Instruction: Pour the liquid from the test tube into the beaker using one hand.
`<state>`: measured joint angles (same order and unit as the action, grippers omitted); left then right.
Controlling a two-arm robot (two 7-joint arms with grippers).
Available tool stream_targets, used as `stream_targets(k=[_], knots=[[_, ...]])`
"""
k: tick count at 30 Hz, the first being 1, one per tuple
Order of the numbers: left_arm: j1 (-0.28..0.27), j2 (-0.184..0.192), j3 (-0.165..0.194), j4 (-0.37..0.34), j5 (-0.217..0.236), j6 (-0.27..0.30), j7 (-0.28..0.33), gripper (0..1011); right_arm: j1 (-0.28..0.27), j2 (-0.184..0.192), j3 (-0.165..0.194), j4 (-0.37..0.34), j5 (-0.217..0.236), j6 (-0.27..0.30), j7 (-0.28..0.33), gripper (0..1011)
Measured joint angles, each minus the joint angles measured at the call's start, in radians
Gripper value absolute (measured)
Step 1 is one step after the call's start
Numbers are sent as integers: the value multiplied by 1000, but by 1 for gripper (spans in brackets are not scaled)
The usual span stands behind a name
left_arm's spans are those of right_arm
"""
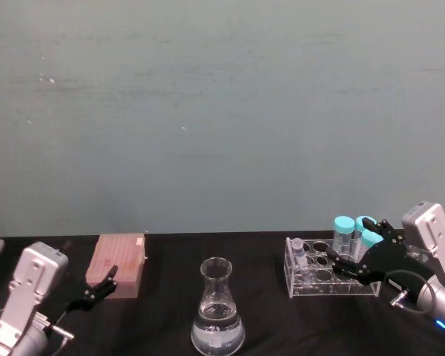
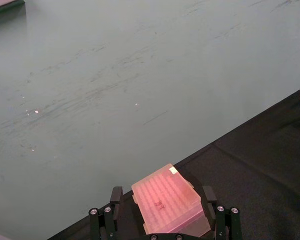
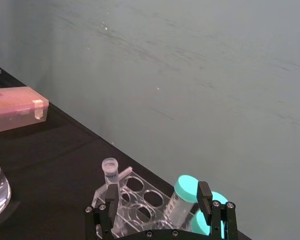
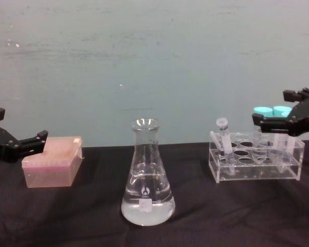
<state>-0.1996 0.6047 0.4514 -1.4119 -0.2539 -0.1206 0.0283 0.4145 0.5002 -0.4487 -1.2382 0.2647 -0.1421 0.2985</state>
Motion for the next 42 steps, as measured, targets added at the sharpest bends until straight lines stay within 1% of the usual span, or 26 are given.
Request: stream_targets(k=[6,9,17,23,34,42], knots=[[0,0,0,0,0,0,0,1000,26,-17,-2,27,-3,-6,41,1003],[0,0,0,0,0,0,0,1000,40,-30,-6,45,-12,-10,67,1003],[0,0,0,0,0,0,0,1000,66,-51,-16,82,-31,-16,110,1003],[0,0,0,0,0,0,0,1000,96,-73,-27,127,-56,-23,152,1003],[0,0,0,0,0,0,0,1000,141,-118,-33,205,-84,-35,198,1003],[0,0,0,0,0,0,0,1000,164,-142,-25,256,-98,-39,218,1003]])
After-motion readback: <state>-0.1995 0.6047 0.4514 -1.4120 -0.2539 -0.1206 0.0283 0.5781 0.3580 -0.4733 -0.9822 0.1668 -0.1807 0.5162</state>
